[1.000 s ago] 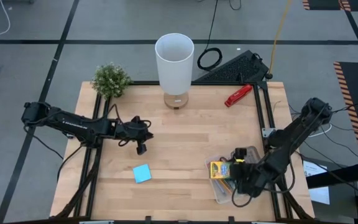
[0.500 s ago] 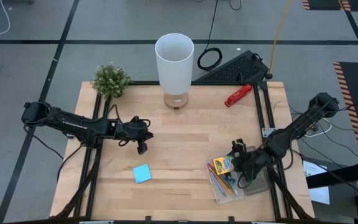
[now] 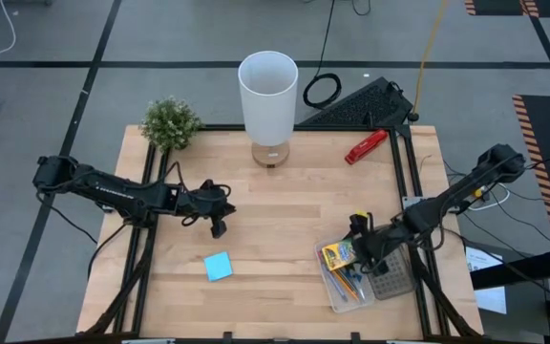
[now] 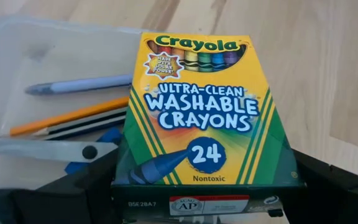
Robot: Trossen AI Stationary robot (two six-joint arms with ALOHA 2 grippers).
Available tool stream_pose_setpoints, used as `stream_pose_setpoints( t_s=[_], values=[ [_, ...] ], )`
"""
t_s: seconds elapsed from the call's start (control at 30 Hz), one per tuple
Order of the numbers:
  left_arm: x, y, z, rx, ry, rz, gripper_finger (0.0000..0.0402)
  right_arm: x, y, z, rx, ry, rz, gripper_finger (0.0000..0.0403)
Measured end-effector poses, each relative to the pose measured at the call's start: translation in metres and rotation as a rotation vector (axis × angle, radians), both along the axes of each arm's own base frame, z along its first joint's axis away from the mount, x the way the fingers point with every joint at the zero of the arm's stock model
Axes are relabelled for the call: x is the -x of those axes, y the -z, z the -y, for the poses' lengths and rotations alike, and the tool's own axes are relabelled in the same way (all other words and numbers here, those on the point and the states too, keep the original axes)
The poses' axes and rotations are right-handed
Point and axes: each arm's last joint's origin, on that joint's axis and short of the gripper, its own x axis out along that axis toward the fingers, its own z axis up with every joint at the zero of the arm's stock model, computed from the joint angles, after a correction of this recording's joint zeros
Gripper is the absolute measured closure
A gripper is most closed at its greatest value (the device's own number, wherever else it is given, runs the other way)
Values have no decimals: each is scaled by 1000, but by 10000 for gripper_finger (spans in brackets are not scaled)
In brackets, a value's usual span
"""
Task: Pack school essentials
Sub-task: Put the crayon box into the supplies box
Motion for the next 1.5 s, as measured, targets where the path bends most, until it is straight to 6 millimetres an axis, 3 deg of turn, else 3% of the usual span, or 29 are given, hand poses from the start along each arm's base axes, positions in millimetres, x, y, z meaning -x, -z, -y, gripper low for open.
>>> stream_pose_setpoints(
  t_s=[0.27, 0.6, 1.1, 1.5],
  values=[
    [0, 0, 0, 0, 0, 1, 355, -6, 9, -4, 14, 5, -27, 79],
    [-1, -1, 0, -8, 7, 7, 355, -9, 13, -2, -19, 46, -52, 47],
    [-1, -2, 0, -8, 8, 21, 355, 2, -3, 4, -68, 36, -32, 46],
    [-2, -2, 0, -12, 12, 27, 355, 3, 6, 6, -43, 156, -98, 46]
  ],
)
